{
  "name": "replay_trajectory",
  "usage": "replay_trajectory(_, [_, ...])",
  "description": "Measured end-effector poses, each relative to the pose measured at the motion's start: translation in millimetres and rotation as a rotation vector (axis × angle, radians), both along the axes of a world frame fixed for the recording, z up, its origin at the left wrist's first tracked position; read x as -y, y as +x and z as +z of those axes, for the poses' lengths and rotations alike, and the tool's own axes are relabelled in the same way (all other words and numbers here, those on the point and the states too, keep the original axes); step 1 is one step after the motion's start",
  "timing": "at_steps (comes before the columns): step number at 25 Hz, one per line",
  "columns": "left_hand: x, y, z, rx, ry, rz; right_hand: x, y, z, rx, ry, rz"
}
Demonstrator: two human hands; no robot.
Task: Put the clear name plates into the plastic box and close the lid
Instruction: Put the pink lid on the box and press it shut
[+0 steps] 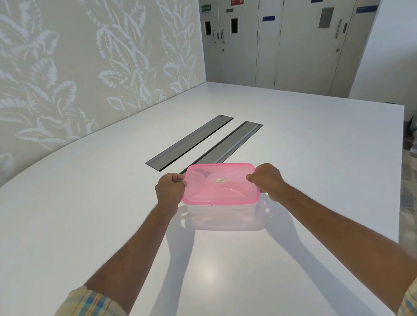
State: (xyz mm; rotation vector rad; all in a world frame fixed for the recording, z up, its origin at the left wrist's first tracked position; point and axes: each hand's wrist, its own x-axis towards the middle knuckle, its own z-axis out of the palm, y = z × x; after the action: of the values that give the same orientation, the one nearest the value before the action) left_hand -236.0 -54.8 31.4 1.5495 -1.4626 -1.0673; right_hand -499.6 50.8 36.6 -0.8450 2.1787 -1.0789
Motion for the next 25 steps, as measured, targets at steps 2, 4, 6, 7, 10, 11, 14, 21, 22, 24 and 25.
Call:
replay_trajectory(2, [-3.0,-5.0,-1.6,0.072,-0.031,-0.021,0.1,2.3,-3.6,-0.009,-0.006,0.005])
replay_trajectory(4, [-3.9,-11.2,-4.0,0.125,-0.081,-0.060,1.5,6.7,-6.6,-0.128,0.033,0.021])
replay_trajectory(6, [-2.0,-18.1,-4.8,0.204,-0.154,-0.108,4.7,12.0,-9.1,-0.303,0.057,0.067])
replay_trajectory(7, [-0.6,-22.2,-4.5,0.265,-0.197,-0.132,6.9,14.2,-9.9,-0.369,0.040,0.102])
replay_trajectory(10, [0.8,-34.5,-4.2,0.467,-0.325,-0.220,13.9,15.7,-14.9,-0.535,0.014,0.247])
replay_trajectory(11, [1.5,-38.1,-5.5,0.520,-0.345,-0.270,16.1,15.3,-17.7,-0.566,0.019,0.289])
replay_trajectory(14, [11.4,-46.4,-12.0,0.613,-0.340,-0.393,22.2,12.6,-24.9,-0.582,0.031,0.316])
replay_trajectory(21, [41.6,-60.7,-15.7,0.756,-0.383,-0.391,36.4,7.7,-26.0,-0.642,0.045,0.299])
replay_trajectory(22, [46.0,-64.1,-15.7,0.770,-0.378,-0.385,37.8,7.2,-26.1,-0.655,0.053,0.298])
replay_trajectory(24, [54.9,-68.9,-12.6,0.813,-0.351,-0.365,40.5,6.9,-25.3,-0.677,0.072,0.300])
replay_trajectory(25, [60.5,-71.0,-11.5,0.832,-0.349,-0.357,41.7,6.5,-24.9,-0.682,0.079,0.299])
